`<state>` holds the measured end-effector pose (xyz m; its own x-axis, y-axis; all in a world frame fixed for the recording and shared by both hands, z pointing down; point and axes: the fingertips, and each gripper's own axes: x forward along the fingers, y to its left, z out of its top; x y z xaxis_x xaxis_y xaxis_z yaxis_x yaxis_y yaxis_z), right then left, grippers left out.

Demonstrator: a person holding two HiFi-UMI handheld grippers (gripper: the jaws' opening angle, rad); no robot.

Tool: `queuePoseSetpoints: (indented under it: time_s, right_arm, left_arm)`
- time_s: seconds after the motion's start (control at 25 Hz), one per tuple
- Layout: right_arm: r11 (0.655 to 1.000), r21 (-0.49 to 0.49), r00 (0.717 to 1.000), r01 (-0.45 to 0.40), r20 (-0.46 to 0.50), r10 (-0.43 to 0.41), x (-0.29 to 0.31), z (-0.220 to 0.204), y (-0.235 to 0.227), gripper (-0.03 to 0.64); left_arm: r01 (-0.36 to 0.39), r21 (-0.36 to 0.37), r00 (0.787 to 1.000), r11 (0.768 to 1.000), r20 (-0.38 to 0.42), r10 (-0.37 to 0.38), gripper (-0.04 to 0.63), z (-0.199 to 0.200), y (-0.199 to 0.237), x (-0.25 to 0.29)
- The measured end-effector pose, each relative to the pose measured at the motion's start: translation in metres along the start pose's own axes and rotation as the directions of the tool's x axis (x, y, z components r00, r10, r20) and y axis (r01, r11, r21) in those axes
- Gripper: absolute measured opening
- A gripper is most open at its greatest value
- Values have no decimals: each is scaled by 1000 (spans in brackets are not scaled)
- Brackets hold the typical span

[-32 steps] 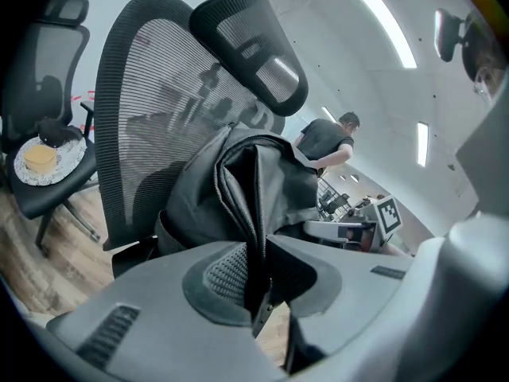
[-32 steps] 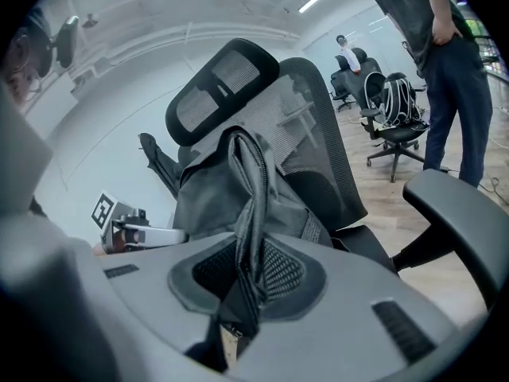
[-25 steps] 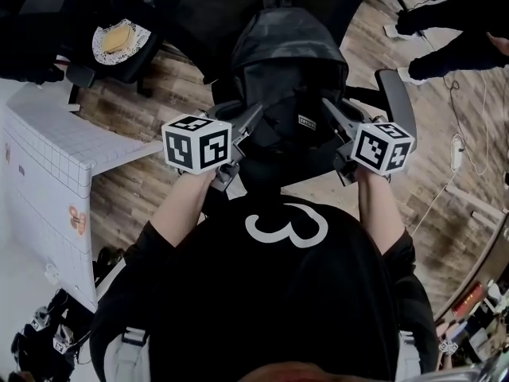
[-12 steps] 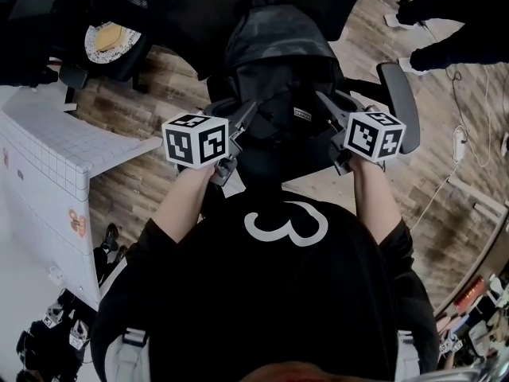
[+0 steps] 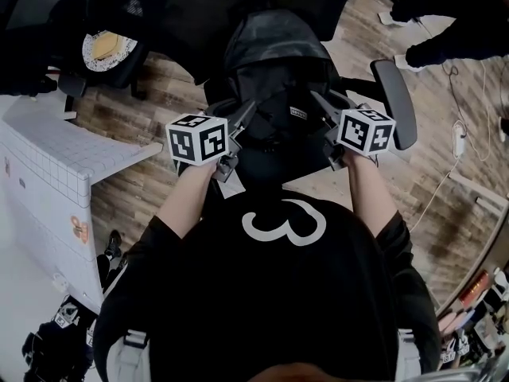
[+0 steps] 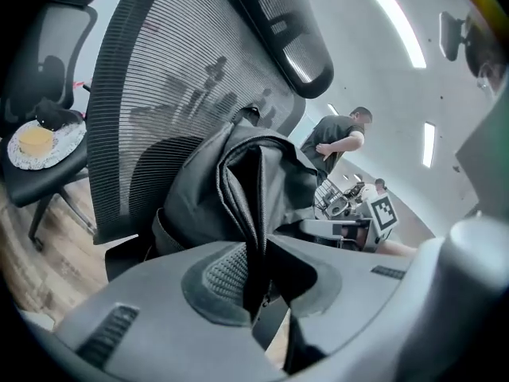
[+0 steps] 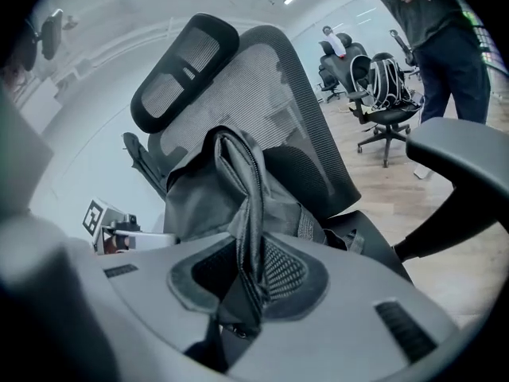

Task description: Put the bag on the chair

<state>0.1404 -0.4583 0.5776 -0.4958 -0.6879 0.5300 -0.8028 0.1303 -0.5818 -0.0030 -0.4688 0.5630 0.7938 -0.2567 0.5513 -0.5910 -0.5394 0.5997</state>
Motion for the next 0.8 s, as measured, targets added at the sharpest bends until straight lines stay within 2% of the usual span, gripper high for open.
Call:
queuePoseSetpoints:
  time_s: [0.32, 0.52, 0.68, 0.8]
  right_arm:
    - [1000, 14, 999, 1, 50, -1, -9, -9, -5, 85]
    - [1000, -1, 999, 23, 44, -22, -11, -12, -3, 87]
    - [999, -6, 998, 51, 25, -51, -17, -18, -4, 126]
    - [997, -12, 996, 78, 31, -78, -29, -24, -6, 174]
  left_arm:
    - [10, 38, 1000, 999, 7, -10, 63, -9, -8, 5]
    - [-26, 33, 1000, 999, 16, 26, 66, -12, -9, 4]
    - [-32, 10, 999, 999, 12, 32, 112, -19, -13, 1]
    - [-31, -1, 999, 1000, 13, 31, 172, -27, -20, -5]
